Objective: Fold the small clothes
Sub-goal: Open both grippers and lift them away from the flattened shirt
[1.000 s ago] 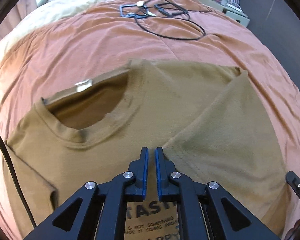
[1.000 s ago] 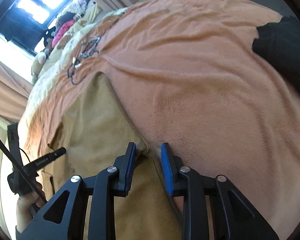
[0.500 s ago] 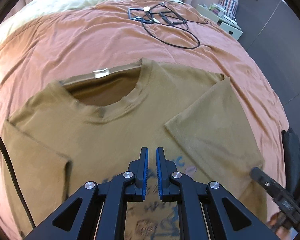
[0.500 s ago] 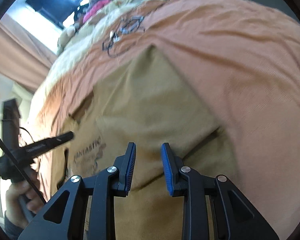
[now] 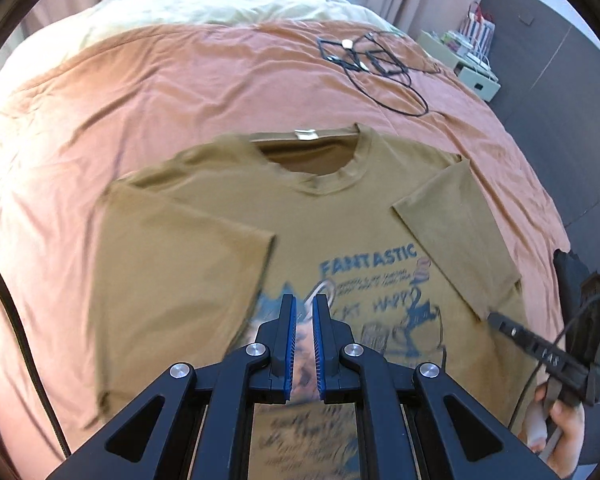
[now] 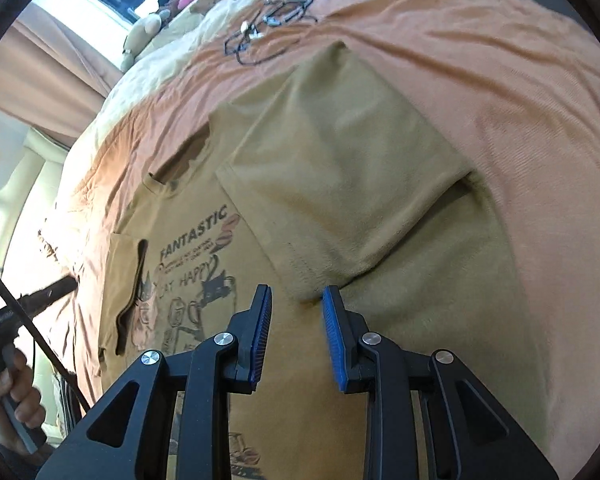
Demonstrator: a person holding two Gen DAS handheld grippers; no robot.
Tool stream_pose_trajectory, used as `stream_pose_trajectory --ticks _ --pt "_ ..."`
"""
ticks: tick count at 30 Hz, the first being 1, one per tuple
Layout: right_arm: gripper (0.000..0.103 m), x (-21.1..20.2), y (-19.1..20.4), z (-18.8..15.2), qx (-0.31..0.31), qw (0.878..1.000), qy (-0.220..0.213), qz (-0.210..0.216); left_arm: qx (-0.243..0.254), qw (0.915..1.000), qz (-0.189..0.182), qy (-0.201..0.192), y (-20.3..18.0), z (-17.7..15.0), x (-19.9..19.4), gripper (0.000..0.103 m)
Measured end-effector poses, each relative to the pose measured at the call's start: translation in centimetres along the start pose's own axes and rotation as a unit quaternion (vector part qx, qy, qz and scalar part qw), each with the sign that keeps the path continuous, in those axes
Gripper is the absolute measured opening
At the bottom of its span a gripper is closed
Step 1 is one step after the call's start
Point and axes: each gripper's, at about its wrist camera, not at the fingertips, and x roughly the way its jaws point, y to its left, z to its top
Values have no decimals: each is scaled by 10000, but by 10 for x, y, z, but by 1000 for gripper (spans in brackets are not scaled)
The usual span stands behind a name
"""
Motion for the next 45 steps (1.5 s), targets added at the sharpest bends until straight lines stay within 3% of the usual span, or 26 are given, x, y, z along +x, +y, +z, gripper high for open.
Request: stream_pose_trajectory --ticks 1,3,4,5,8,9,12,14,19,24,32,37,41,45 --pt "24 -2 3 0 -3 10000 -44 1 -24 10000 -10 -29 5 -4 -8 11" --pt "25 -10 12 -5 -65 9999 -99 8 -79 9999 -19 -102 14 -15 -27 24" --pt "28 -13 15 -7 -108 9999 -125 -8 -105 9998 -15 -151 18 -20 -36 36" --pt "37 -17 20 -10 -205 9997 -134 -56 -148 9996 -10 -245 23 -27 -49 44" --pt "66 -44 32 -25 -447 9977 -447 -230 -256 9988 -4 -423 32 -45 -81 48" --pt "71 -50 35 -32 -524 9971 -510 -218 -273 9986 -21 -457 36 -51 -90 48" --pt "73 -64 46 -57 -737 9957 -525 -222 -332 9975 12 -619 46 -71 -120 65" --pt "82 -73 52 -72 -900 9943 -490 -306 -327 9964 87 -773 50 -84 -139 79" --pt "93 -103 57 -98 -1046 9913 -537 -592 -482 9926 64 -1114 63 -120 -186 96" --pt "102 -141 65 -121 -1206 9864 -735 -835 -540 9892 126 -1359 69 -152 -218 98" --pt "103 -199 75 -169 -1384 9822 -991 -794 -519 9824 98 -1794 77 -207 -263 98" --pt "103 -229 77 -197 -1688 9731 -1296 -885 -507 9769 43 -2075 83 -242 -287 98" --pt "102 -246 73 -218 -1858 9700 -1395 -712 -559 9726 -2 -2256 91 -270 -304 98" --pt "102 -266 61 -243 -2045 9611 -1708 -725 -586 9680 177 -2433 101 -299 -316 98"
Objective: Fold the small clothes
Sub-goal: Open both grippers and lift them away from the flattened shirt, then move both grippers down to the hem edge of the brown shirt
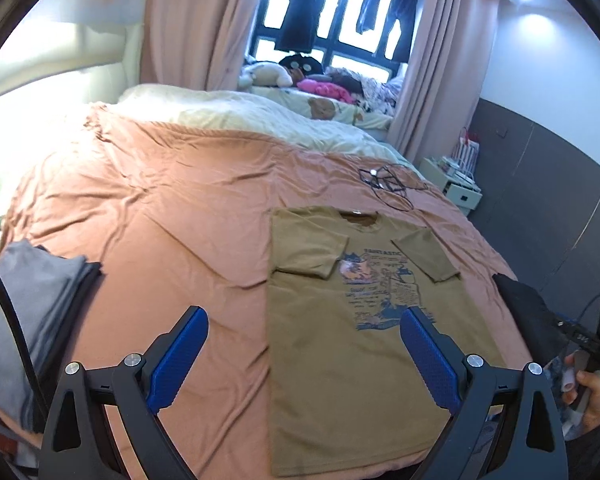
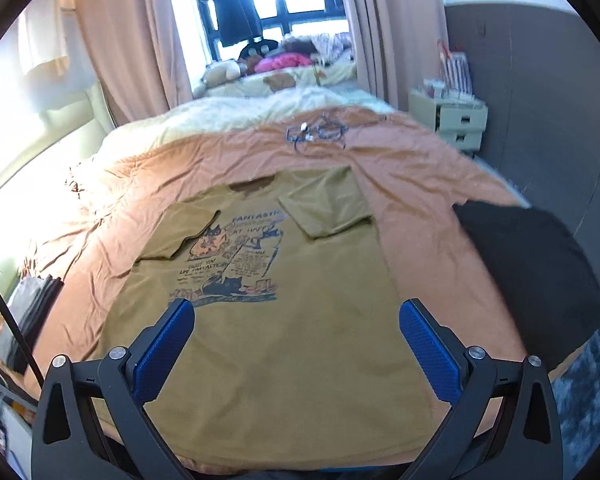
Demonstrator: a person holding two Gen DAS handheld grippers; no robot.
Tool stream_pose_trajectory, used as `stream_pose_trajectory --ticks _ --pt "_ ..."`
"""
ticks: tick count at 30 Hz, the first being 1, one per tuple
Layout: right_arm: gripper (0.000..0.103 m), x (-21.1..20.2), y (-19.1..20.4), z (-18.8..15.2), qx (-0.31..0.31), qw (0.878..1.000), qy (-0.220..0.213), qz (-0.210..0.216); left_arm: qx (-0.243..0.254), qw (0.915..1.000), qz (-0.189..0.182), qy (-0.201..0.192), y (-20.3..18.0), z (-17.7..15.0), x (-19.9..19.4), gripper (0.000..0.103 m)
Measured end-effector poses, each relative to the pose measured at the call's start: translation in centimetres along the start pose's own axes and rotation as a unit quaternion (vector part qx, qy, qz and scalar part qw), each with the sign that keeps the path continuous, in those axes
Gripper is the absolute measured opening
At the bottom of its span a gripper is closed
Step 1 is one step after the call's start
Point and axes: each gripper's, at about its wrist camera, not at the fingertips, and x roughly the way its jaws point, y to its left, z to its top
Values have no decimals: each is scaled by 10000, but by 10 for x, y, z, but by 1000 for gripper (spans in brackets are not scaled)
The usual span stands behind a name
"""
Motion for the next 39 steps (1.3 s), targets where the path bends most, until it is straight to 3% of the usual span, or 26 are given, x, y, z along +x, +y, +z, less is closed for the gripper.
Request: stream_pose_trajectory --ticks 6,18,25,30,36,39 --pt "102 -20 -11 -33 -176 9994 -116 -286 107 9998 56 -129 15 -27 -19 98" --pt "102 -27 -38 -82 -30 9981 -256 -566 392 9992 73 76 29 -90 -12 102" --pt "102 0 -61 -96 285 9987 269 -336 194 9987 -29 468 43 -127 16 102" --pt "102 14 -78 -95 356 9981 333 -371 -30 9976 -34 689 53 -147 31 102" --pt "102 34 -90 -111 538 9973 484 -77 -426 9946 -331 888 67 -161 46 101" --pt "102 40 -95 -118 607 9964 592 28 -624 9916 -499 1017 71 -165 55 90"
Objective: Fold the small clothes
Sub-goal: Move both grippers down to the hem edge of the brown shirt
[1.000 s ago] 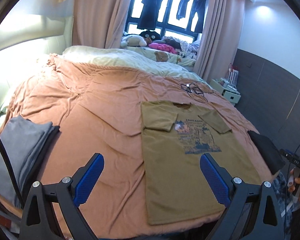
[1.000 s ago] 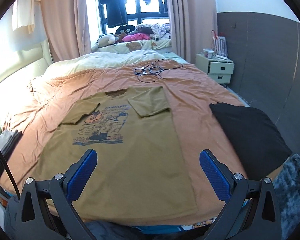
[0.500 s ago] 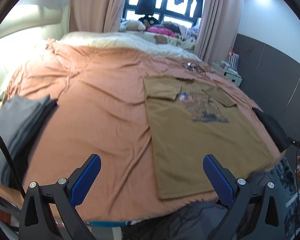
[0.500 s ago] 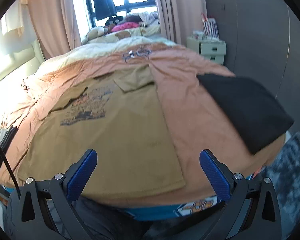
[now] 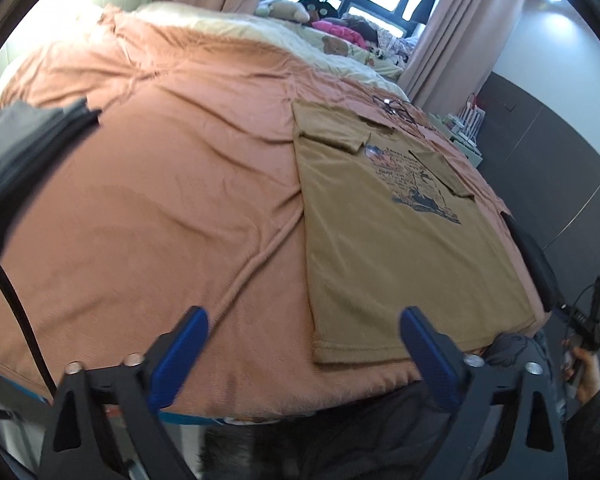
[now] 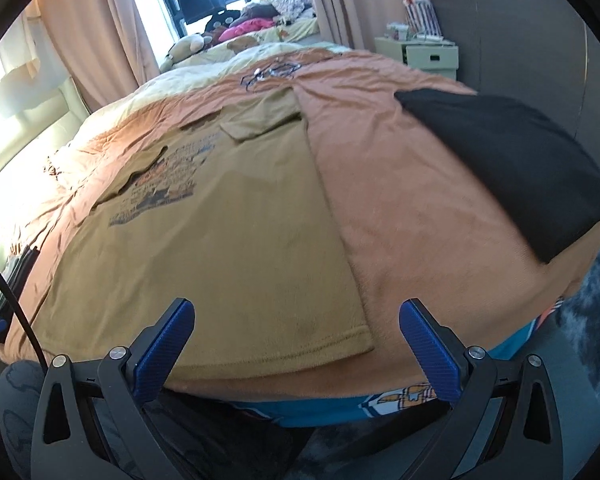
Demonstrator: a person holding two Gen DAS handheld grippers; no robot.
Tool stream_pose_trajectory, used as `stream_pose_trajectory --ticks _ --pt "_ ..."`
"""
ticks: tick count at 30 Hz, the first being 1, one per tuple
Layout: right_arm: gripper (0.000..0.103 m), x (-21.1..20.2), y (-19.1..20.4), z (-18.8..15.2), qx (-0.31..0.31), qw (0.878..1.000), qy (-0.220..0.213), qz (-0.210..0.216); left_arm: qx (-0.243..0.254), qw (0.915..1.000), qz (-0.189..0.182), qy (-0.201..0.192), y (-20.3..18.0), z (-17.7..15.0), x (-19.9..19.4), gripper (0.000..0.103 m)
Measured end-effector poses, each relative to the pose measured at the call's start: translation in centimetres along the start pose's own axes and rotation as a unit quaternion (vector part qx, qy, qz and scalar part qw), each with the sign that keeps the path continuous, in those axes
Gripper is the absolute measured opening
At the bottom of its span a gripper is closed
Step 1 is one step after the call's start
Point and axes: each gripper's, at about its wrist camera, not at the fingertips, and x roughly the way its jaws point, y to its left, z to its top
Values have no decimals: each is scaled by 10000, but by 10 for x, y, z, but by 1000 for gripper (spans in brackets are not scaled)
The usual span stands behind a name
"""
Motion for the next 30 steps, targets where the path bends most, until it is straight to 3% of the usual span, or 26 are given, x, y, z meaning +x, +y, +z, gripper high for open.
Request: stream_pose_trajectory --ticks 2,6,9,12,15,23,30 --pt "101 3 -5 -1 15 10000 29 69 -155 9997 -130 119 3 -2 9 77" --pt "81 11 -22 1 117 9997 151 147 -372 9981 -344 350 3 -4 29 63" --pt "76 16 -39 1 333 9989 193 248 -465 9964 -399 580 1 -8 44 49" --pt "73 19 -53 2 571 9972 188 440 -653 9933 -528 794 2 -14 54 43" --pt "66 28 -66 -1 727 9950 238 636 -774 9906 -589 959 3 -20 62 41" --pt "65 46 -95 -2 1115 9872 273 1103 -1334 9835 -696 1007 15 -15 74 41" --pt "63 58 -121 -6 1632 9733 333 1582 -1785 9752 -906 947 19 -11 83 39"
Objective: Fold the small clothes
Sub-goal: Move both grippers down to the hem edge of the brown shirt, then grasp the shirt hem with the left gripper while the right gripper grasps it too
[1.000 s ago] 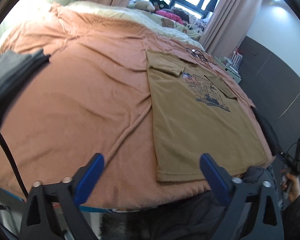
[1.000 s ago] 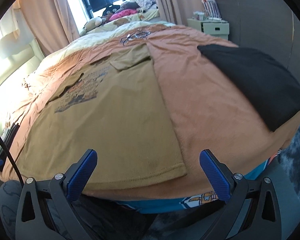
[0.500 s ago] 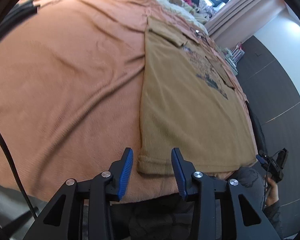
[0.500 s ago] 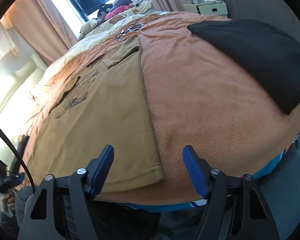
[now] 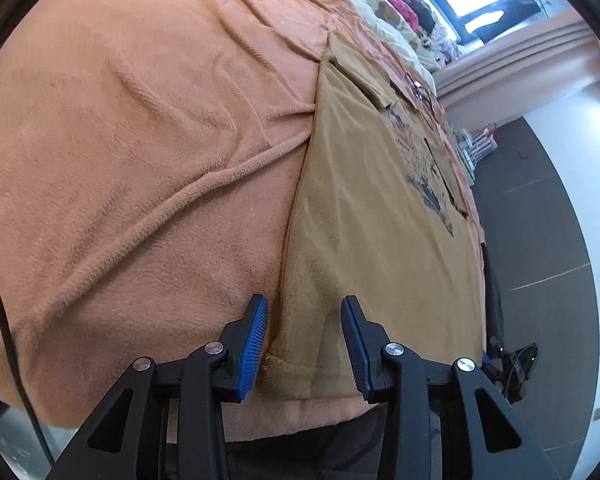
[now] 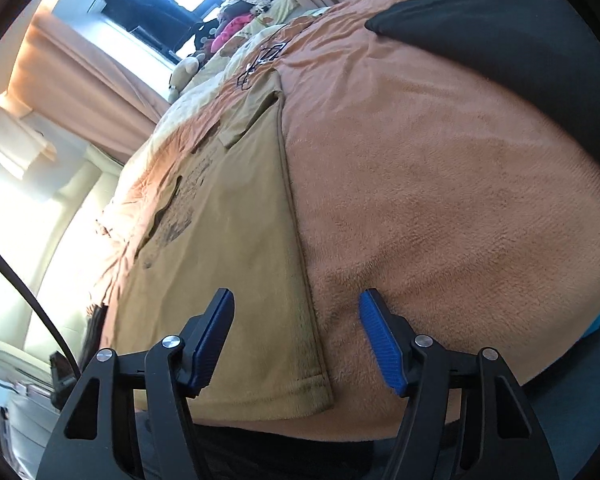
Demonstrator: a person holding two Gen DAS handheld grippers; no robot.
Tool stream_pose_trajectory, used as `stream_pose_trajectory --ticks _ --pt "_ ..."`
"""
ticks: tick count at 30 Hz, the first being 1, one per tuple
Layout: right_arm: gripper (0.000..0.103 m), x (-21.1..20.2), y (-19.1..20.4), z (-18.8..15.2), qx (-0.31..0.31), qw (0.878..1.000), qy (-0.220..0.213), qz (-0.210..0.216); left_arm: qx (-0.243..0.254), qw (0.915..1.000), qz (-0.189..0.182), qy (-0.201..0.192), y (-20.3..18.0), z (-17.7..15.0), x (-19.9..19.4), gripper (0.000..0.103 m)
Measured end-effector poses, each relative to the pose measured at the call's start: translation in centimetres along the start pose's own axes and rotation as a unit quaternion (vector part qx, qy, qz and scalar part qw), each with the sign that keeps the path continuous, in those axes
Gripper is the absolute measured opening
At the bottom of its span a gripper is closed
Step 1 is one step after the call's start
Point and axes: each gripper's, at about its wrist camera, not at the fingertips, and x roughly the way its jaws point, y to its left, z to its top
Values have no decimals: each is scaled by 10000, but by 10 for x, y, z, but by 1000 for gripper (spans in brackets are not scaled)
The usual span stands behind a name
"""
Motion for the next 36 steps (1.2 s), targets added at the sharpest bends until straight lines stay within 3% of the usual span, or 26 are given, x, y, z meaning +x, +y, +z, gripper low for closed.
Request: stream_pose_trajectory --ticks 4,10,14,20,23,24,28,36 --pt "60 -5 -12 -7 176 9994 79 274 -158 9998 -152 40 5 -9 -3 33" --pt "60 -5 -27 -21 485 9944 181 917 -477 9978 -469 23 15 -14 -7 32" --pt "58 2 -26 -24 446 9939 238 984 -555 9972 -501 65 14 -12 -7 32" --pt "25 15 -26 -17 572 9964 95 615 -625 9970 -452 80 11 -3 0 30" --pt "4 14 -29 -14 709 9966 -22 407 -615 9978 -225 96 10 -1 2 7" --pt "1 11 -31 -14 747 9965 -95 361 -637 9977 -191 89 11 -2 1 6" --pt "0 -5 -16 -18 624 9970 -303 348 -509 9985 -171 -66 8 -6 -13 4" --pt "0 -48 29 -28 302 9957 -621 610 -319 9956 -603 -642 -13 0 -71 3"
